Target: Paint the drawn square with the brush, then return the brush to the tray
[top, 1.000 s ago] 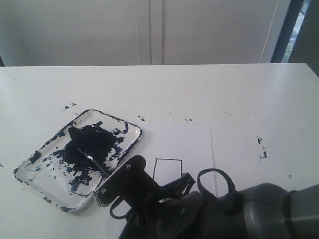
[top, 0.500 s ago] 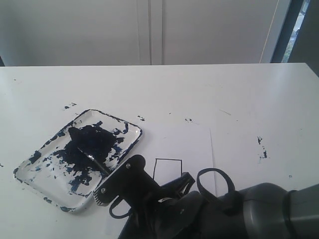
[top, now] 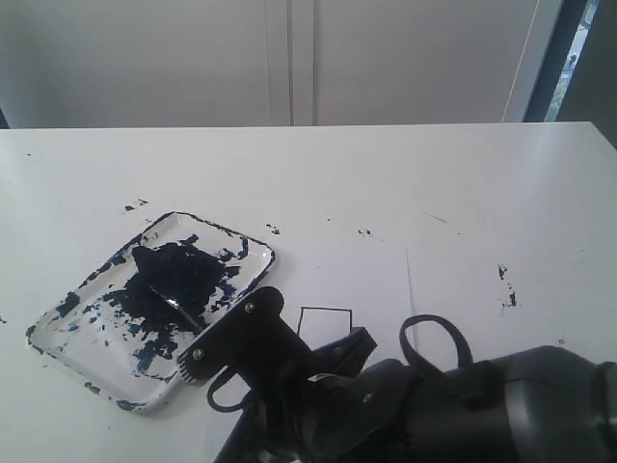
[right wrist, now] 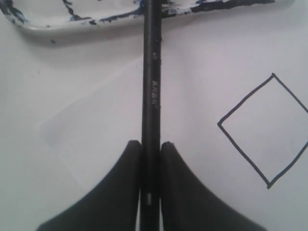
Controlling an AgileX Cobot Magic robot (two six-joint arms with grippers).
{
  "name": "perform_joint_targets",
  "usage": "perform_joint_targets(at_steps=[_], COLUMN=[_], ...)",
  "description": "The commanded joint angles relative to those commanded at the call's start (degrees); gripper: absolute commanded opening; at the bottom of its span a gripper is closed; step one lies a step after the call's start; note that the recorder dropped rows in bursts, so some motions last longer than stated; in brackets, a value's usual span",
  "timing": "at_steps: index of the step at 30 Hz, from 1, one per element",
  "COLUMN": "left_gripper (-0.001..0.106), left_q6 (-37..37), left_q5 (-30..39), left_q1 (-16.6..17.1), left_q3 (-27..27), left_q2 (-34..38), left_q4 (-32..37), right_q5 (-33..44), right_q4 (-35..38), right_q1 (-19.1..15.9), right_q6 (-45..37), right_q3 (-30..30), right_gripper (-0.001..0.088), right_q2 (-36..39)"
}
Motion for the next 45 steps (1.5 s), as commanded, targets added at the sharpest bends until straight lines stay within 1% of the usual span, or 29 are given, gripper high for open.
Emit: perform_joint_targets(at_steps=[5, 14, 17, 21, 25, 28, 29, 33, 35, 39, 45], left_gripper=[0.000, 0.000, 0.000, 0.000, 0.000, 0.000, 0.000, 0.000, 0.000, 0.000, 0.000], left_q6=[0.00, 0.00, 0.00, 0.11, 10.12, 11.63, 11.63, 11.76, 11.76, 11.76, 11.76], left_q5=[0.00, 0.09, 0.09, -0.33, -0.08, -0.08, -0.08, -0.08, -0.08, -0.34, -0.34], left_q1=[0.00, 0.00, 0.00, 0.00, 0.00, 0.00, 0.00, 0.00, 0.00, 0.00, 0.00], left_q3=[0.00, 0.00, 0.00, 0.00, 0.00, 0.00, 0.00, 0.00, 0.00, 0.00, 0.00], left_q2=[0.00, 0.00, 0.00, 0.29, 3.63, 5.20, 5.61, 6.00, 6.00, 6.01, 6.01], left_q4=[0.00, 0.00, 0.00, -1.64, -10.82, -11.80, -11.80, -11.80, -11.80, -11.80, -11.80], right_q5=[-0.52, -0.52, -0.63, -0.53, -2.31, -3.82, -5.06, -9.60, -11.71, -14.62, -13.85], right_q4=[0.56, 0.56, 0.56, 0.56, 0.56, 0.56, 0.56, 0.56, 0.56, 0.56, 0.56], right_q1=[0.00, 0.11, 0.11, 0.11, 0.11, 0.11, 0.11, 0.11, 0.11, 0.11, 0.00], right_q6=[-2.83, -4.10, -5.17, -5.77, -8.07, -8.52, -10.98, -13.29, -15.98, -18.69, -18.96], right_q3=[0.00, 0.45, 2.60, 6.59, 10.22, 10.93, 10.93, 10.93, 10.93, 10.93, 10.93], right_gripper=[0.0000, 0.0000, 0.0000, 0.0000, 0.0000, 0.0000, 0.0000, 0.0000, 0.0000, 0.0000, 0.0000], right_q2=[-2.55, -8.42, -11.61, -17.45, -25.04, -29.05, -30.84, -33.72, -35.40, -38.09, -38.68])
